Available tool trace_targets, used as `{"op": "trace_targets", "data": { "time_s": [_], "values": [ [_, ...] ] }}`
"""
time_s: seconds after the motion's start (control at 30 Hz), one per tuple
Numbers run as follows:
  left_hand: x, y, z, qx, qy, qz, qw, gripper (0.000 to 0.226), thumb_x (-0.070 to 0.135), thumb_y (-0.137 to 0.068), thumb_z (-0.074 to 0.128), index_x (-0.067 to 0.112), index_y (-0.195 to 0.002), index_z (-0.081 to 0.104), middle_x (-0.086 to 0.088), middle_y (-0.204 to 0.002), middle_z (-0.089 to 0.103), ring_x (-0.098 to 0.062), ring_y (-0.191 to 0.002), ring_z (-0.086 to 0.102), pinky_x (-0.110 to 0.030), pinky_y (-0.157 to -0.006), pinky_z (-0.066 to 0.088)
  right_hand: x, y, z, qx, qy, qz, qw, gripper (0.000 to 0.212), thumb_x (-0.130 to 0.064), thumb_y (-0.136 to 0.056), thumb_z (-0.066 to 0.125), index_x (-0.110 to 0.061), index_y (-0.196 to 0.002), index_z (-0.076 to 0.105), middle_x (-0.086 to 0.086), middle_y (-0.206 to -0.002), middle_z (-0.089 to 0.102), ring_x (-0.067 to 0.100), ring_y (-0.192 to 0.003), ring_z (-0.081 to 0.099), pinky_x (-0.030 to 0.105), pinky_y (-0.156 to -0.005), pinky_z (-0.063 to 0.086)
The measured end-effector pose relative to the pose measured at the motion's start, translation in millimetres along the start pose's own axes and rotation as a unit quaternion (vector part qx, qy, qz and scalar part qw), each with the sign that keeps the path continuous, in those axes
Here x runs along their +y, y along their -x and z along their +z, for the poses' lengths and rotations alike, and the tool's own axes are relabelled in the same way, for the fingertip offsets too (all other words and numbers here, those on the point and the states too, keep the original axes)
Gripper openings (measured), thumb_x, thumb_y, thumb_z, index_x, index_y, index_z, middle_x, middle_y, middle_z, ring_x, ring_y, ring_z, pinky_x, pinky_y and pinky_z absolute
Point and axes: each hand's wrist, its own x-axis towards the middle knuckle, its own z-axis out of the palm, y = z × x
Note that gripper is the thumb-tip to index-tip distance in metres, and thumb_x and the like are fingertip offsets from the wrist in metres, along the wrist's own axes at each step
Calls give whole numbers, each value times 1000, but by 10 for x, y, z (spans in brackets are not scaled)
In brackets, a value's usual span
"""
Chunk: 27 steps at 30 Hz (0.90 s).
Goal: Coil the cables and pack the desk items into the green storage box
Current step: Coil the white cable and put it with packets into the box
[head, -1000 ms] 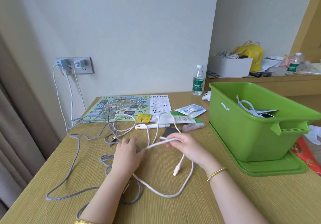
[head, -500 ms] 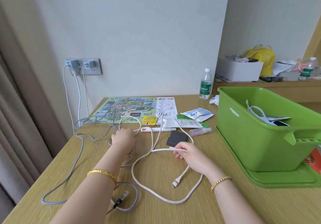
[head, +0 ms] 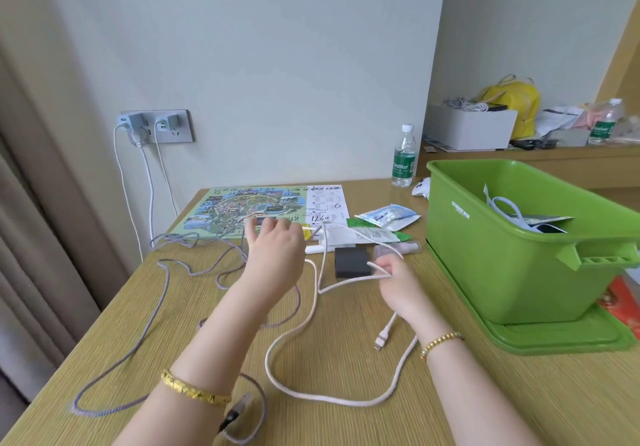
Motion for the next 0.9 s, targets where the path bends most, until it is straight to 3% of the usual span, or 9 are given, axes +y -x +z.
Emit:
{"op": "trace_targets", "data": {
  "time_s": [0.07,0.17,0.27,0.33,0.43,0.57,0.67,0.77,0.9],
  "values": [
    [18,34,-132,-36,275,-6,961,12,15,-98,37,14,-93,48,1,-91,69,-22,-90,62,-37,-93,37,-17,34,0,-47,66,-23,996,52,0,-86,42,-22,-133,37,0,-138,39,20,-107,51,31,-81,44],
    [25,93,-218,-71,568,-32,819,16,12,-100,37,15,-88,48,5,-70,64,-12,-69,62,-28,-78,48,-122,105,-4,-81,56,-76,992,63,-6,-84,44,-32,-138,26,-4,-148,22,11,-113,40,31,-93,35],
    [6,214,-150,-101,652,-57,749,27,14,-100,37,18,-93,62,10,-59,44,-9,-56,42,-19,-60,43,-217,194,33,-25,-22,-163,986,65,-5,-88,46,-31,-142,21,-7,-150,19,7,-120,36,29,-101,33],
    [-7,289,-134,-135,650,-24,748,29,25,-98,41,21,-87,68,10,-53,34,-8,-49,32,-17,-50,35,-296,246,88,3,-58,-230,972,66,-8,-91,51,-27,-145,19,-12,-150,19,1,-137,16,26,-114,16],
    [-44,345,-191,-132,677,16,724,34,40,-89,45,23,-71,67,8,-48,29,-7,-43,26,-16,-45,29,-439,254,152,-15,-100,-243,965,49,-19,-93,54,-26,-139,37,-15,-143,33,-5,-134,23,21,-112,19],
    [-147,325,-218,-34,831,-81,549,38,34,-95,40,23,-63,55,10,-50,39,-6,-44,37,-15,-43,33,-651,223,208,-67,-246,-222,941,15,-16,-94,51,-8,-91,63,-4,-76,68,12,-79,65,26,-81,48],
    [-175,334,-101,27,868,-225,442,38,31,-98,40,18,-63,49,7,-55,53,-6,-49,53,-18,-48,50,-673,233,263,-169,-395,-201,880,12,-14,-90,53,-6,-85,60,-5,-49,49,9,-44,45,21,-57,48],
    [-138,415,-7,0,863,-242,443,35,31,-95,47,15,-65,56,3,-64,63,-10,-65,63,-26,-63,58,-605,275,282,-259,-418,-147,858,14,-15,-88,51,-6,-85,61,-3,-49,45,7,-38,35,17,-38,33],
    [-113,479,-1,-42,886,-175,428,53,26,-99,37,15,-53,62,-6,-93,73,-19,-98,67,-31,-81,57,-411,314,286,-266,-275,-61,922,22,-13,-97,44,-5,-87,61,-4,-50,45,4,-34,28,14,-31,17]
  ]
}}
